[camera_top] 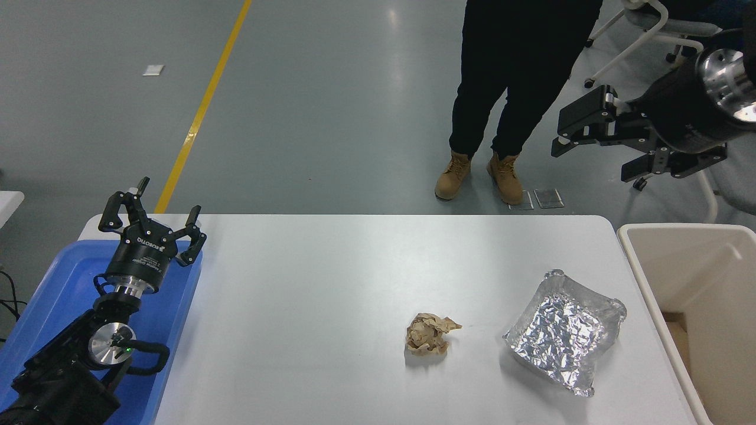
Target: Pick up foil plate and place in dustbin
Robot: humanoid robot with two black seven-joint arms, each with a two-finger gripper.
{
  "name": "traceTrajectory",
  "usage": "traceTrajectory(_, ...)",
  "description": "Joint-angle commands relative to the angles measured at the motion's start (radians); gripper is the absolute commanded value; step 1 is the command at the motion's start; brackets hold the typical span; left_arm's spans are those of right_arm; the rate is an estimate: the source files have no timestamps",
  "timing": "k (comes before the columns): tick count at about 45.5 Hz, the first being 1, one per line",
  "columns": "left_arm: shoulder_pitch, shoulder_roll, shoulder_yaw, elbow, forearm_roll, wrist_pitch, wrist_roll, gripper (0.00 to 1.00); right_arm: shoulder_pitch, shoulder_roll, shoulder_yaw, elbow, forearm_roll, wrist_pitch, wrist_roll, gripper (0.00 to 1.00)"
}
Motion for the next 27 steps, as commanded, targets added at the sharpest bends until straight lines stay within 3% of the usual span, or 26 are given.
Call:
traceTrajectory(1,0.0,-0.001,0.0,-0.001,0.0,0.0,0.0,0.98,-0.136,-0.005,-0.015,-0.011,-0.004,-0.029,0.002,1.0)
traceTrajectory(11,0.0,0.0,0.0,-0.001,0.0,-0.001,0.0,0.98,-0.382,-0.007,-0.058,-0.044,-0.095,-0.229,0.002,1.0)
traceTrajectory(27,0.0,-0.001,0.0,-0.001,0.0,-0.001,0.0,0.98,-0.74,-0.02,-0.042,-0.222,-0.1,-0.43,0.003,1.0)
